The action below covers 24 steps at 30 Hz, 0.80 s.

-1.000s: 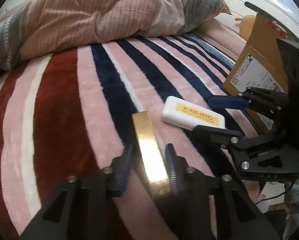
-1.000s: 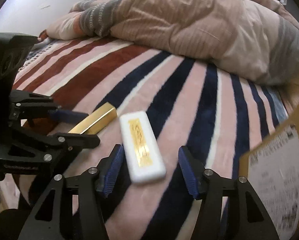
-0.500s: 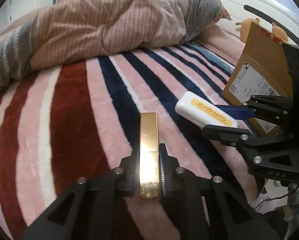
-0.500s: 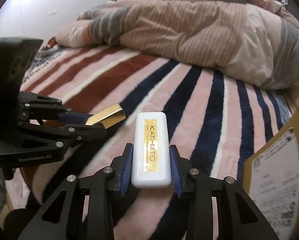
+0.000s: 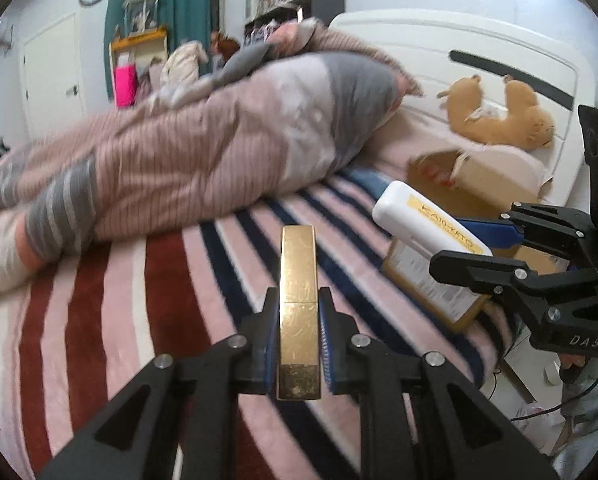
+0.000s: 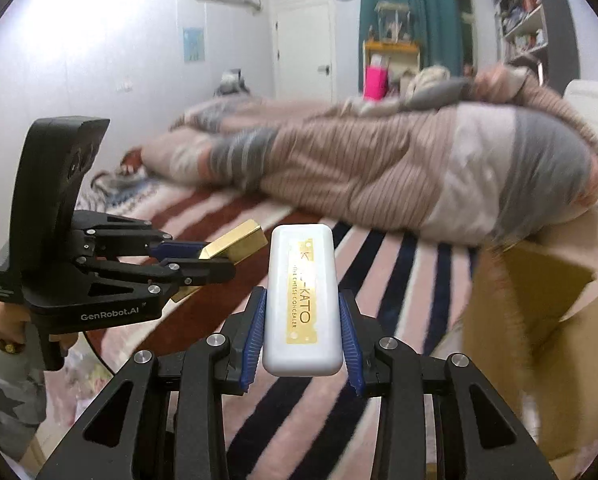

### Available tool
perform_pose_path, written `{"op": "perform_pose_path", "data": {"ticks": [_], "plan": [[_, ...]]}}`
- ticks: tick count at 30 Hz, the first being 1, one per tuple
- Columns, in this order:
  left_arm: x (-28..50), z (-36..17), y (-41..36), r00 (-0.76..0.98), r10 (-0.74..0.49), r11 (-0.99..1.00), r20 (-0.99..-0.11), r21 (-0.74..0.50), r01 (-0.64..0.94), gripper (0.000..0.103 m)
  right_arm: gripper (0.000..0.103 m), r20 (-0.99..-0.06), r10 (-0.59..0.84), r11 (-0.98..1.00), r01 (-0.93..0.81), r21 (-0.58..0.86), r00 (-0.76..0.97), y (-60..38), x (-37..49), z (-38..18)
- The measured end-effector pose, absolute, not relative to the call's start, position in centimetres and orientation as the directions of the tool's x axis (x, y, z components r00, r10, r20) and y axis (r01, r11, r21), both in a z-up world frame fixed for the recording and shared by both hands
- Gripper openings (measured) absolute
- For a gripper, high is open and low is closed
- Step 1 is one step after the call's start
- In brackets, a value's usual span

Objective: Organize rigid objects
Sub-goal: 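Lower the KATO-KATO box and gold bar into the box, open both grippers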

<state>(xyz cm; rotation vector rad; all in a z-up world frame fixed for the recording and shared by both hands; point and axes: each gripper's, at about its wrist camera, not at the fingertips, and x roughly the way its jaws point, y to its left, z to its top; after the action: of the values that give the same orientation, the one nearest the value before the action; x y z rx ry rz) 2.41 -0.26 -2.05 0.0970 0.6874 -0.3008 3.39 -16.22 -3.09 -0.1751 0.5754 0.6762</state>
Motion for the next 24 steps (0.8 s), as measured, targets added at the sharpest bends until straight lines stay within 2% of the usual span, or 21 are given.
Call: {"op": "perform_pose_path", "data": {"ticks": [7,11,17,24], "plan": [[2.8,2.5,-6.5,0.741,-0.318,0.915,-0.592,0.014,0.404,0.015,0.031,-0.459,0.512,0.826,-0.563,0.03,0.726,-23.6,1.8,1.1],[4.0,3.5,-11.1,0.716,-0.362,0.881,-0.597,0.033,0.472,0.015,0.031,-0.446,0.457,0.871,-0.488,0.051,0.769,-28.3,2.3,1.4],[6.8,3.1,-17.3,0.649,-0.412,0.828,-0.639,0.034,0.559,0.015,0.031,-0.529,0.363,0.92,-0.385,0.073,0.767,-34.2,4.4,-1.5],[9.9,1.4,-21.8,0.581,-0.385,0.799,-0.717,0.055,0.599,0.015,0.031,-0.612,0.341,0.917,-0.395,0.051,0.713,-35.4,6.5,-5.2]]}}
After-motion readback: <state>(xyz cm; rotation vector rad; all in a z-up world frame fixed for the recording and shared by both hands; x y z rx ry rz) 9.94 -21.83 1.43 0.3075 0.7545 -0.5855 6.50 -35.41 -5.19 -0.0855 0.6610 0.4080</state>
